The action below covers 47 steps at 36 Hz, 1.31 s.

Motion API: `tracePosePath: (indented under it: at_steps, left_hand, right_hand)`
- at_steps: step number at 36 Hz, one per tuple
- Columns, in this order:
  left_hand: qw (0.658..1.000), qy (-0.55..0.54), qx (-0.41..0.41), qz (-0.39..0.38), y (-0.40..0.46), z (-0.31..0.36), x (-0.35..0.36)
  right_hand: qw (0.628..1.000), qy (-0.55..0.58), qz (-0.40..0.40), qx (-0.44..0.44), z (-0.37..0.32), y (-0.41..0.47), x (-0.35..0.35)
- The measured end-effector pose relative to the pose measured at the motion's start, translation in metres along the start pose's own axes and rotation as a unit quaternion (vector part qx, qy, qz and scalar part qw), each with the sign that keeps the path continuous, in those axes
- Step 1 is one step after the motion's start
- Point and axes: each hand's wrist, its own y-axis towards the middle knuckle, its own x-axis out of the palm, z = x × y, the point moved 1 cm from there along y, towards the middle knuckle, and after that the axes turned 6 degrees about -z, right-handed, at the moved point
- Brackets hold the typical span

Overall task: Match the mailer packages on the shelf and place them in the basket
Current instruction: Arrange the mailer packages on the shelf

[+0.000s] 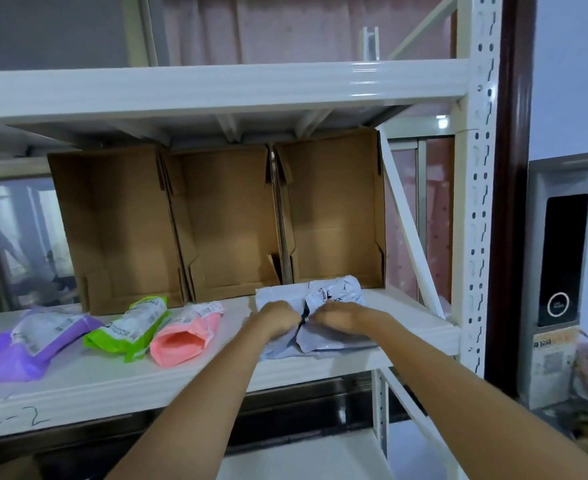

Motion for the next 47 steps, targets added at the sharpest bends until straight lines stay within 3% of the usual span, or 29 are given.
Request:
tracePosePath:
  at_steps: [3, 4, 6, 9, 11, 28, 34, 39, 44, 47]
  left_hand:
    - [0.988, -0.018, 0.003, 0.155, -0.008, 0.013, -0.010]
    - [0.985, -0.008, 0.037, 0.170, -0.005, 0.017, -0.006]
    - [0.985, 0.027, 0.110, 0.129, 0.002, 0.023, 0.007]
    - [0.990, 0.059, 0.123, 0.040, 0.014, 0.022, 0.028]
    - [0.991, 0.056, 0.120, 0.023, 0.017, 0.018, 0.035]
    - [0.991, 0.072, 0.109, -0.035, 0.025, 0.022, 0.032]
    - [0.992, 0.057, 0.115, -0.018, 0.023, 0.018, 0.036]
    - [0.991, -0.034, 0.126, 0.008, 0.013, 0.007, 0.034]
    - [0.994, 0.052, 0.089, 0.024, 0.011, -0.008, 0.035]
    - [0.996, 0.059, 0.072, 0.011, 0.007, -0.007, 0.034]
  right_hand:
    - [0.996, -0.019, 0.092, -0.008, 0.005, -0.003, -0.017]
    - [0.988, -0.059, 0.144, -0.007, 0.007, -0.006, -0.019]
    - [0.974, -0.109, 0.198, -0.003, 0.010, -0.009, -0.016]
    - [0.987, -0.105, 0.120, 0.003, 0.015, -0.005, -0.001]
    - [0.991, -0.103, 0.083, 0.008, 0.018, -0.001, 0.008]
    - [0.992, -0.123, 0.027, 0.025, 0.024, 0.009, 0.012]
    - [0.991, -0.122, 0.041, 0.020, 0.022, 0.005, 0.013]
    - [0.992, -0.119, 0.049, 0.015, 0.022, 0.001, 0.013]
    - [0.992, -0.111, 0.068, 0.004, 0.022, -0.004, 0.012]
    - [0.986, -0.112, 0.122, -0.018, 0.019, -0.012, 0.015]
